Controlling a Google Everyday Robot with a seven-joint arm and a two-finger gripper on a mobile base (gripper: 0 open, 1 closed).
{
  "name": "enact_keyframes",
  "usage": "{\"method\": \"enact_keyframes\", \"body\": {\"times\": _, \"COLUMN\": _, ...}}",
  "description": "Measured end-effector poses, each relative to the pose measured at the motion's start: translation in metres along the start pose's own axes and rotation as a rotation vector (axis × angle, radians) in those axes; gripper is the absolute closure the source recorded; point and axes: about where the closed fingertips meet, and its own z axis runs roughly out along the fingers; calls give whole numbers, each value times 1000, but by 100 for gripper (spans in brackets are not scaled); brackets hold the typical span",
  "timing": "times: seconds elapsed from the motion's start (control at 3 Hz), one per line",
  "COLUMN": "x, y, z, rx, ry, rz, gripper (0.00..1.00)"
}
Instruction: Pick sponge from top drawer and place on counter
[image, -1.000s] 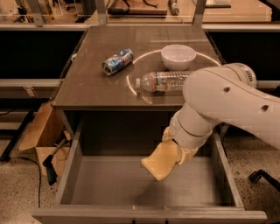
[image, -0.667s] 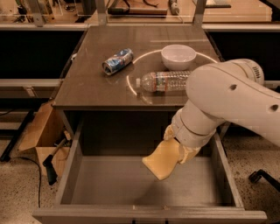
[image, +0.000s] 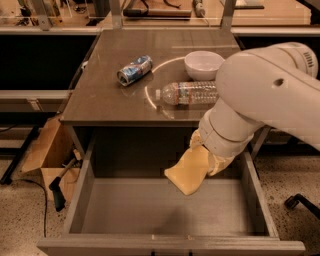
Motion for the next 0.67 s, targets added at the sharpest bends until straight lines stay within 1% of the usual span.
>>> {"method": "enact_keyframes", "body": {"times": 0.33, "x": 2, "y": -17, "z": -22, "rx": 26, "ry": 35, "rz": -26, "gripper": 100}}
{"method": "enact_keyframes", "body": {"times": 0.67, "x": 12, "y": -43, "z": -36, "rx": 52, "ry": 74, "rz": -46, "gripper": 100}}
